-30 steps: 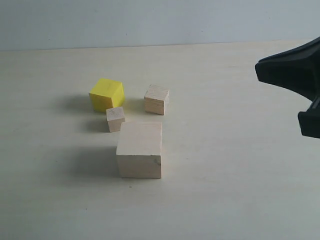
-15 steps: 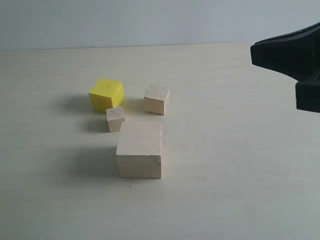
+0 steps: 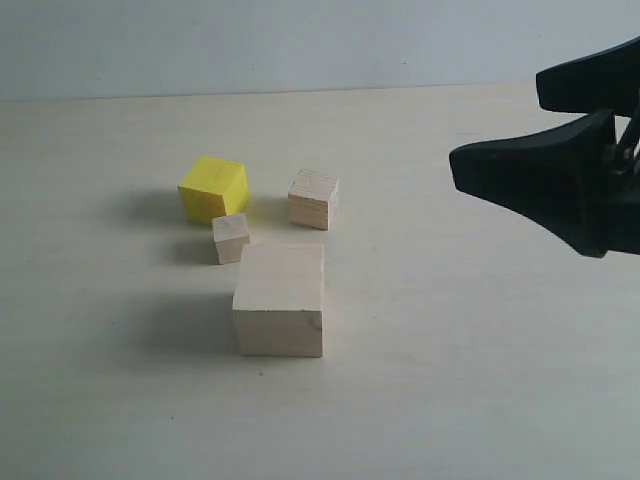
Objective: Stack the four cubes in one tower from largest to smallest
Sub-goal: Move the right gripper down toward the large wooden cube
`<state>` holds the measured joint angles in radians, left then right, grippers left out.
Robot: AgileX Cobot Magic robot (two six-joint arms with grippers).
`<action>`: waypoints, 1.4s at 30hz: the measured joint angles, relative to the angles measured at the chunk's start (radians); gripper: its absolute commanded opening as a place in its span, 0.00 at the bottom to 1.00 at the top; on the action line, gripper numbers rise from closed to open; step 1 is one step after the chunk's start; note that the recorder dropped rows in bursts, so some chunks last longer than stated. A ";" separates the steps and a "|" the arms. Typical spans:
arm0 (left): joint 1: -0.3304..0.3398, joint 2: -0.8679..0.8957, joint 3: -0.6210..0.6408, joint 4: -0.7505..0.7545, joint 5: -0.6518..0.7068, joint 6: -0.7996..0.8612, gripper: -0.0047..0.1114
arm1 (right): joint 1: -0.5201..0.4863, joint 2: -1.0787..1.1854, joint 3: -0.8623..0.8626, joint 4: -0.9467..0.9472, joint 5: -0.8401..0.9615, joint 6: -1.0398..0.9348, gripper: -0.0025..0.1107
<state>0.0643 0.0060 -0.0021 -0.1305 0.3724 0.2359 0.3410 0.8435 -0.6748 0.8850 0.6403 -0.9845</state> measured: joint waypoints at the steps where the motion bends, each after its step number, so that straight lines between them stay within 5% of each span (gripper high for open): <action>1: 0.000 0.000 0.000 0.000 0.000 0.000 0.04 | 0.000 0.002 0.000 0.000 0.000 0.000 0.80; 7: 0.000 0.000 0.000 0.000 0.000 0.000 0.04 | 0.000 0.047 0.000 0.014 -0.002 -0.009 0.80; 15: 0.000 0.000 0.000 0.000 0.000 0.000 0.04 | 0.004 0.201 0.000 0.183 0.049 -0.103 0.94; 31: 0.000 0.000 0.000 0.000 0.000 0.000 0.04 | 0.120 0.419 0.000 0.199 0.143 -0.140 0.94; 35: 0.000 0.000 0.000 0.000 0.000 0.000 0.04 | 0.120 0.429 0.000 0.199 0.157 -0.140 0.89; 42: 0.000 0.000 0.000 0.000 0.000 0.000 0.04 | 0.120 0.431 0.000 0.198 0.253 -0.142 0.56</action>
<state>0.0643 0.0060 -0.0021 -0.1305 0.3724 0.2359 0.4606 1.2744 -0.6748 1.0826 0.8931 -1.1264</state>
